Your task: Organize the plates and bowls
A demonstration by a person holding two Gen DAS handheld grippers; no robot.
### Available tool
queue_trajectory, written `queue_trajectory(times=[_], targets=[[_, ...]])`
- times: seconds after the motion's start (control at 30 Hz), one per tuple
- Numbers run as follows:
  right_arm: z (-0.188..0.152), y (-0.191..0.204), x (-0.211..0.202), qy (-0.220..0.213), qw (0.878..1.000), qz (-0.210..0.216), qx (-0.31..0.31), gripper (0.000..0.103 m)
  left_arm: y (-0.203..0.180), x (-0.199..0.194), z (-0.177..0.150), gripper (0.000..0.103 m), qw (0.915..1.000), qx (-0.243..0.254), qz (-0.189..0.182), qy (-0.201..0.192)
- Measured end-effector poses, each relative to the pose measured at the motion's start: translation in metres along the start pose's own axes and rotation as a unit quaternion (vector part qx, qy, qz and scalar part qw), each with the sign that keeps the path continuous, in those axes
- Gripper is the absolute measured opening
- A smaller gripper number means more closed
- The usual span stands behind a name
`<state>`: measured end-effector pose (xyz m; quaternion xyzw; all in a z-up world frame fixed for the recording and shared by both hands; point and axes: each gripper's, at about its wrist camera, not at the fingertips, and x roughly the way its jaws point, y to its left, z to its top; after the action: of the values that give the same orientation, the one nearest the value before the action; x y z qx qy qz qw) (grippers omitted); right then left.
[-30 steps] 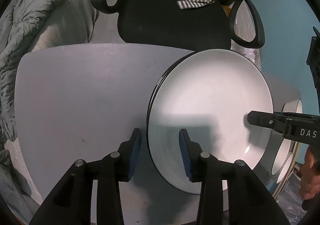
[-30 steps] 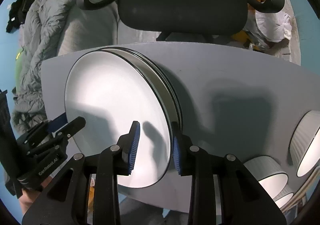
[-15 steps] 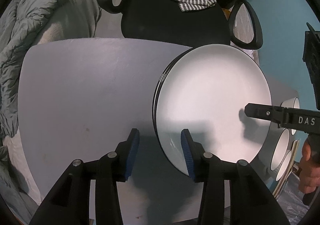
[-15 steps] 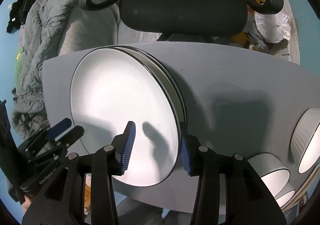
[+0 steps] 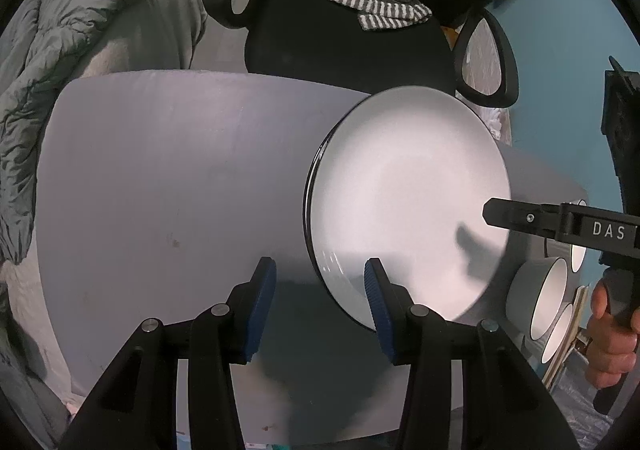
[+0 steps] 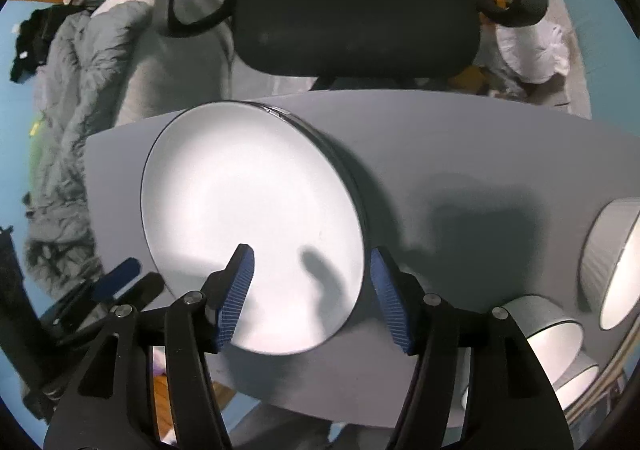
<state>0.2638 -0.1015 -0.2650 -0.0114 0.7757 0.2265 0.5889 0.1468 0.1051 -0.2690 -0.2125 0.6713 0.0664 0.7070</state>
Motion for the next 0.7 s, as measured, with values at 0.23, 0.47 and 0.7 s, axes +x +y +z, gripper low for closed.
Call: queue_trajectory(times=[0.23, 0.47, 0.7], targets=[[-0.010, 0.012, -0.012, -0.032, 0.998, -0.055, -0.029, 0.063, -0.001, -0.019, -0.012, 0.047, 0.9997, -0.001, 0.005, -0.023], [-0.030, 0.027, -0.037, -0.083, 0.986, -0.120, -0.076, 0.069, -0.008, -0.050, -0.030, 0.062, 0.9976, 0.008, 0.015, -0.067], [-0.053, 0.038, -0.071, -0.131, 0.974, -0.152, -0.103, 0.070, -0.021, -0.086, -0.047, 0.068, 0.9935, 0.029, 0.022, -0.108]])
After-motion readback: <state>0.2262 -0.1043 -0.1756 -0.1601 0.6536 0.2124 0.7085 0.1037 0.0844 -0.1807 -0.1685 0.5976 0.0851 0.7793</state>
